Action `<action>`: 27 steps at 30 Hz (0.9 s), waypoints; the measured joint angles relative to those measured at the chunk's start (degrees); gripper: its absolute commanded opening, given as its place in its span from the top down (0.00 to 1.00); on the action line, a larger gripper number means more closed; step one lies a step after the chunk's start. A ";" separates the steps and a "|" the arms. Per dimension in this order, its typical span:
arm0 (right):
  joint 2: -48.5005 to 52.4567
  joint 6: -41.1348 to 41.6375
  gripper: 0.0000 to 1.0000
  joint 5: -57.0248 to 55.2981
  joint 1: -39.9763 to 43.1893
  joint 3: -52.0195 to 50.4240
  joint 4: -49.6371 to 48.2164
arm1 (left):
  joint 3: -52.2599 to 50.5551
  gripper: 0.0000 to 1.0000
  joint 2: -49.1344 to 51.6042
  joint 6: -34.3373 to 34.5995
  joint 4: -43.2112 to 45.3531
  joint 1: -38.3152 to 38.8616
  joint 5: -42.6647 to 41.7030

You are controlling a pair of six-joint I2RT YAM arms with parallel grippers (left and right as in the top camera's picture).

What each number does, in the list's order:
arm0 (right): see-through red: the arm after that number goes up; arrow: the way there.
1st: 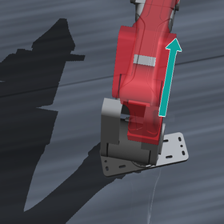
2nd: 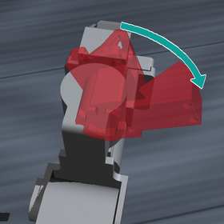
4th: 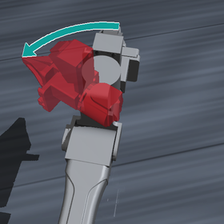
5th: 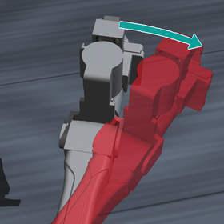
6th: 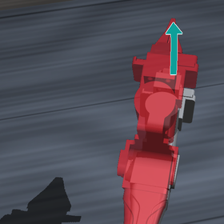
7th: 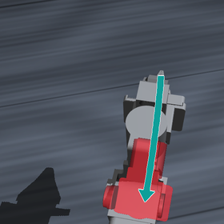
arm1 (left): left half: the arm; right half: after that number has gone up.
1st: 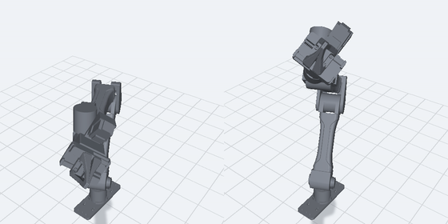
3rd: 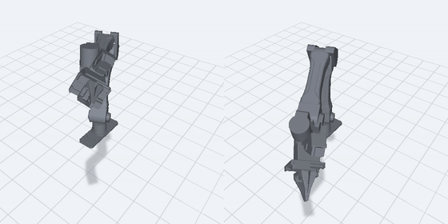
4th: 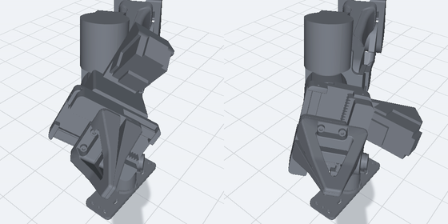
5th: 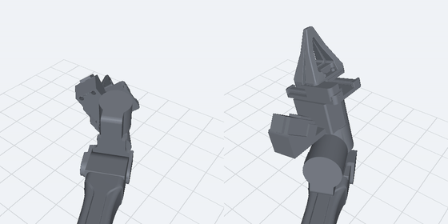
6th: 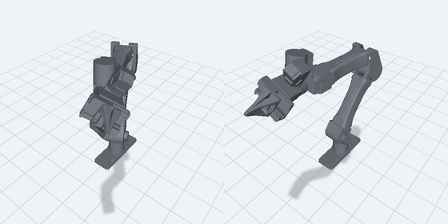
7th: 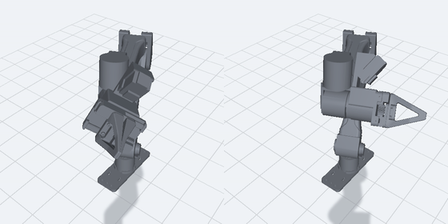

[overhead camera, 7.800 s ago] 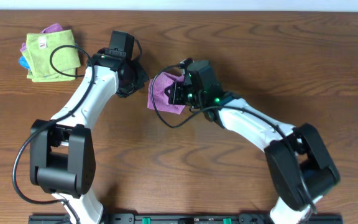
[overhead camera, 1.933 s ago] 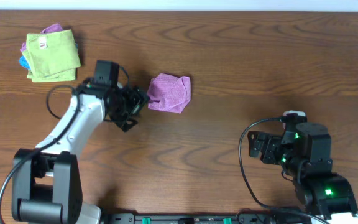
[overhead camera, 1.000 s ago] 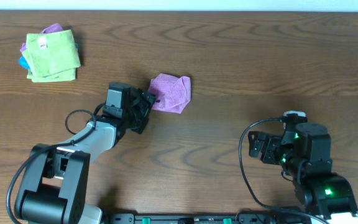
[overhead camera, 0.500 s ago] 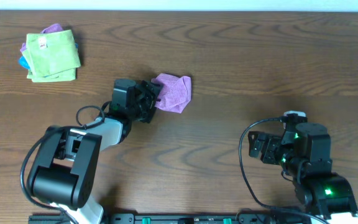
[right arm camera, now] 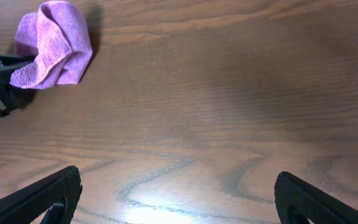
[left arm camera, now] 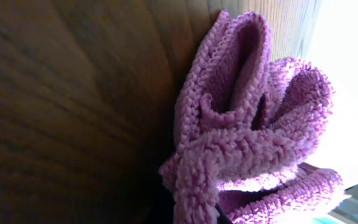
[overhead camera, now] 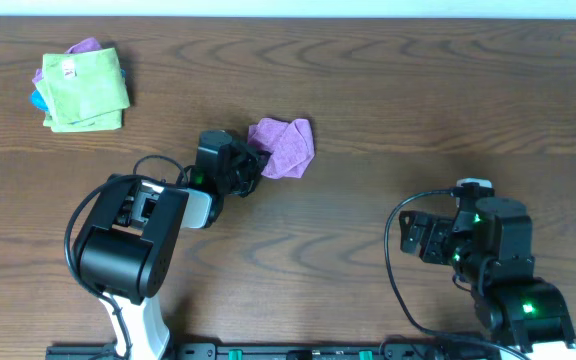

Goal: Fold the cloth
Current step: 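Carry the purple bundle with the left gripper to the green cloth stack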

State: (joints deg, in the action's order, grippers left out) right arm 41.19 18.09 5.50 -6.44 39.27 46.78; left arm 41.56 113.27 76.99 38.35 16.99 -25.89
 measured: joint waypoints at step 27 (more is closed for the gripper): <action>0.00 0.15 0.01 0.00 0.00 0.00 0.02 | 29.14 0.94 -1.22 -23.56 -31.67 -20.28 -18.40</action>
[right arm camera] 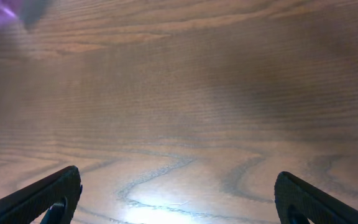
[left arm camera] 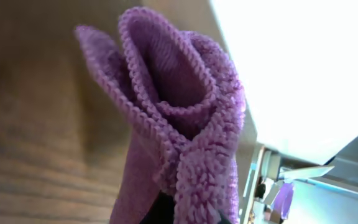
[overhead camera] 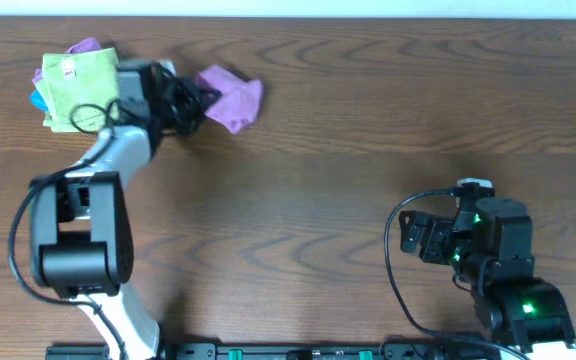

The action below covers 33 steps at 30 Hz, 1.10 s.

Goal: Fold the cloth
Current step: 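Carry the purple bundle with the left gripper to the green cloth stack, then lower the purple bundle onto the stack and open the left gripper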

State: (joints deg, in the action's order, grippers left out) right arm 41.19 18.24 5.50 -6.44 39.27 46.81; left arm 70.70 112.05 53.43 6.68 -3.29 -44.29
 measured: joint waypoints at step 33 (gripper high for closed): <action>0.00 0.22 0.01 0.00 0.00 0.00 0.00 | 10.49 0.94 -0.20 -7.08 -6.73 -26.05 -0.24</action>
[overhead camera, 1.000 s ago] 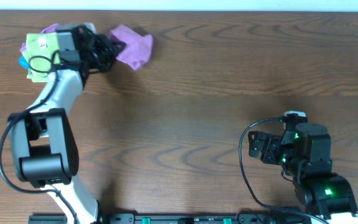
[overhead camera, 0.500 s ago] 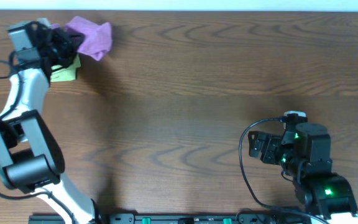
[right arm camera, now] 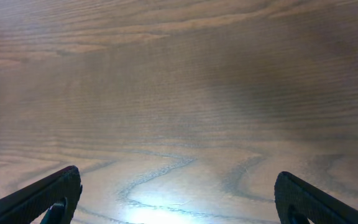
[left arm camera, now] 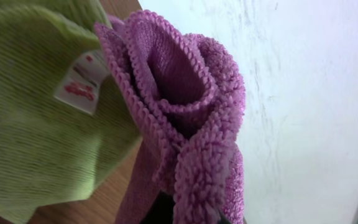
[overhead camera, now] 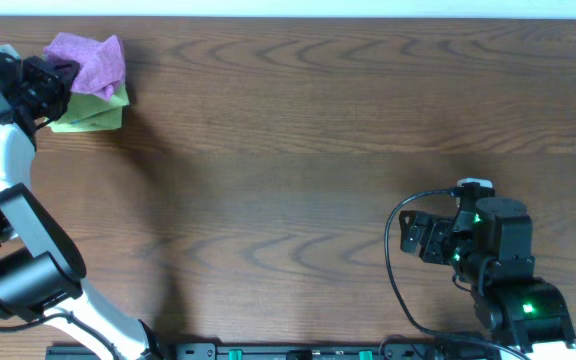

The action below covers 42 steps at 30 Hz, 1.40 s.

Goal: Fold the cloth
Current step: 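Lower the purple bundle onto the stack and open the left gripper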

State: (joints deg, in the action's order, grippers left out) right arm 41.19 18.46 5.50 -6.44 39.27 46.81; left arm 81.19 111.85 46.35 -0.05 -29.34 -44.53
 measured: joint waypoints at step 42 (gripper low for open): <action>0.00 0.00 0.01 0.00 0.00 0.00 0.00 | 4.39 0.94 9.14 -3.50 0.33 -2.47 13.88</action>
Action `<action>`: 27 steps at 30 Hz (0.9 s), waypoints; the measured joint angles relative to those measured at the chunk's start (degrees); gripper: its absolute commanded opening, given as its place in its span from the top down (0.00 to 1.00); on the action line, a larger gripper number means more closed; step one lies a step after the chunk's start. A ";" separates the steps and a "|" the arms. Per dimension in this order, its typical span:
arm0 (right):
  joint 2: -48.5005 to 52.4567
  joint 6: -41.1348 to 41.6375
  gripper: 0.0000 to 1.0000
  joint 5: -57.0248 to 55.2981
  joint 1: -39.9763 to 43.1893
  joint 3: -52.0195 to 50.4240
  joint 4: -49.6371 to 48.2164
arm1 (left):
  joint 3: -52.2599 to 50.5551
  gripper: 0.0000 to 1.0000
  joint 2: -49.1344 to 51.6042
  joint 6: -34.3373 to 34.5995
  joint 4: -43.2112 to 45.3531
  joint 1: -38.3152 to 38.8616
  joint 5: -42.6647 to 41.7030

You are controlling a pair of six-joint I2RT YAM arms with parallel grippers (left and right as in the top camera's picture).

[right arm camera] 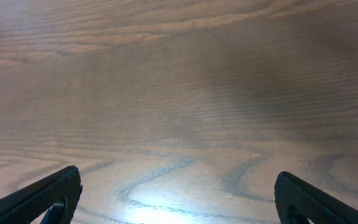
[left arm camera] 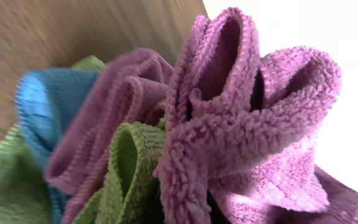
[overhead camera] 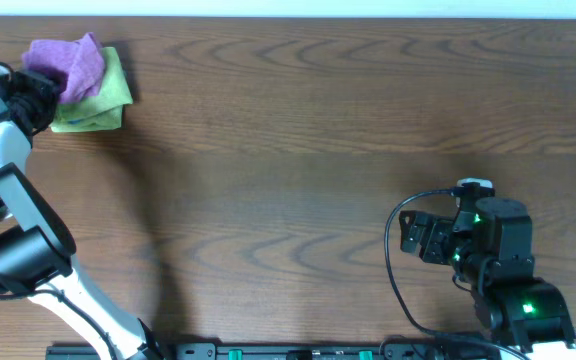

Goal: Fold the cloth
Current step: 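Lower the purple bundle onto the stack and open the left gripper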

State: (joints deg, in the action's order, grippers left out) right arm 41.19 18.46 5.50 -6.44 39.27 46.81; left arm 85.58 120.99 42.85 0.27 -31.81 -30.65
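Observation:
The bunched purple cloth point(overhead camera: 65, 62) sits on top of the stack of folded cloths at the table's far left corner, with my left gripper point(overhead camera: 38, 88) shut on its left edge. In the left wrist view the purple cloth point(left arm camera: 247, 118) fills the frame, its folds pinched at the bottom edge; my own fingers are hidden under it. Beneath it show the green cloth point(left arm camera: 123, 168), another purple one point(left arm camera: 98, 118) and a blue one point(left arm camera: 36, 99). My right gripper point(right arm camera: 179, 199) stands open over bare wood at the near right.
The green top cloth of the stack point(overhead camera: 103, 100) lies at the far left corner by the table's back edge. My right arm's base and cables point(overhead camera: 468, 240) sit at the near right. Brown wooden tabletop point(overhead camera: 298, 150) spans the middle.
My left gripper and the purple cloth shifted further left over the stack; the cloth now rests lower on the pile, with the stack's folded edges in the wrist view. The right arm is unchanged.
My left gripper was shut on the purple cloth near the table's middle. Then it held the cloth further back and left, beside the stack. Then the cloth was over the green stack, and now it rests on the stack's left side. The right gripper stayed open throughout.

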 measured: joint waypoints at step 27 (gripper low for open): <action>0.00 0.00 0.01 0.00 0.00 0.00 0.00 | 0.00 0.37 0.00 -0.94 1.92 -1.20 3.78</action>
State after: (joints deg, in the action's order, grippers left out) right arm 41.19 18.46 5.50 -6.44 39.27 46.81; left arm 85.58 120.99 41.91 2.20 -33.01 -26.87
